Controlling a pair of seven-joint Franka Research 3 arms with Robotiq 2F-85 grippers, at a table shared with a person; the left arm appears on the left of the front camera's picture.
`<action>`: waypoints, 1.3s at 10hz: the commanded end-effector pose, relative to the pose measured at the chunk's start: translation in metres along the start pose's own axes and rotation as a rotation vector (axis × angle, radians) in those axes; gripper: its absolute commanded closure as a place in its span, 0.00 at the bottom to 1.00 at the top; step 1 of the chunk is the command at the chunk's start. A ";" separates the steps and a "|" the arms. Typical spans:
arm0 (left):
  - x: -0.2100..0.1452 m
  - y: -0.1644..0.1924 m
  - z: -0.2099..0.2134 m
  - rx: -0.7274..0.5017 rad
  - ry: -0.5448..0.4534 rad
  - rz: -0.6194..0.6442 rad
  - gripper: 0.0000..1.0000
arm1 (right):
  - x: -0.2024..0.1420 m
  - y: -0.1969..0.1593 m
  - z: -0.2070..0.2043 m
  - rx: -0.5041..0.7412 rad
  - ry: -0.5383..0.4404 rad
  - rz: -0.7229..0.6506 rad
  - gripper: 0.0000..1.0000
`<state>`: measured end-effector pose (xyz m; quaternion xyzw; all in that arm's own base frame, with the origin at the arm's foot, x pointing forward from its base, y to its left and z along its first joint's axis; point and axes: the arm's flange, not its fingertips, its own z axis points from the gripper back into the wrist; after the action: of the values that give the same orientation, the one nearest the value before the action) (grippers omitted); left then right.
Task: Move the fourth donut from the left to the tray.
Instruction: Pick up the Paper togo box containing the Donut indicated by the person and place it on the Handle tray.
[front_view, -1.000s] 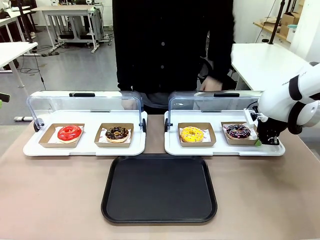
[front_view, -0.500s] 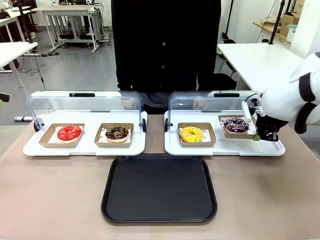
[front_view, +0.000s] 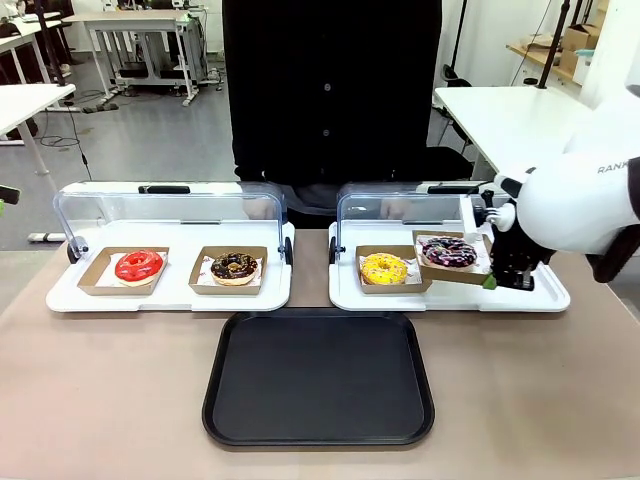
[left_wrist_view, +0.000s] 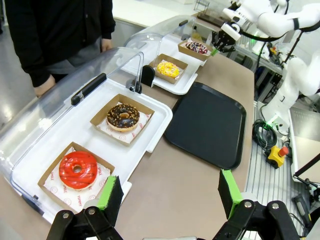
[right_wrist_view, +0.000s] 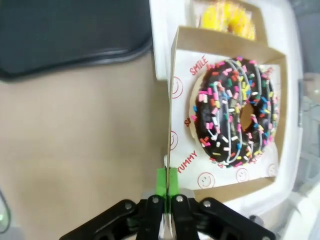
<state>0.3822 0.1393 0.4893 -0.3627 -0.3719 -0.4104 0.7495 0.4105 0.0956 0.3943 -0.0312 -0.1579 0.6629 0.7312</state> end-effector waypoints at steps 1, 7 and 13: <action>0.002 0.000 0.001 -0.006 -0.020 -0.014 0.00 | 0.014 0.045 0.009 -0.028 0.024 0.009 0.98; 0.002 0.000 0.001 -0.006 -0.020 -0.014 0.00 | 0.029 0.011 0.009 -0.006 -0.005 0.027 0.98; 0.002 0.000 0.001 -0.006 -0.020 -0.014 0.00 | 0.100 0.118 -0.001 -0.070 -0.053 -0.023 0.98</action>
<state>0.3821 0.1393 0.4894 -0.3628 -0.3718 -0.4104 0.7495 0.3647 0.2129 0.4139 -0.0237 -0.1869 0.6670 0.7209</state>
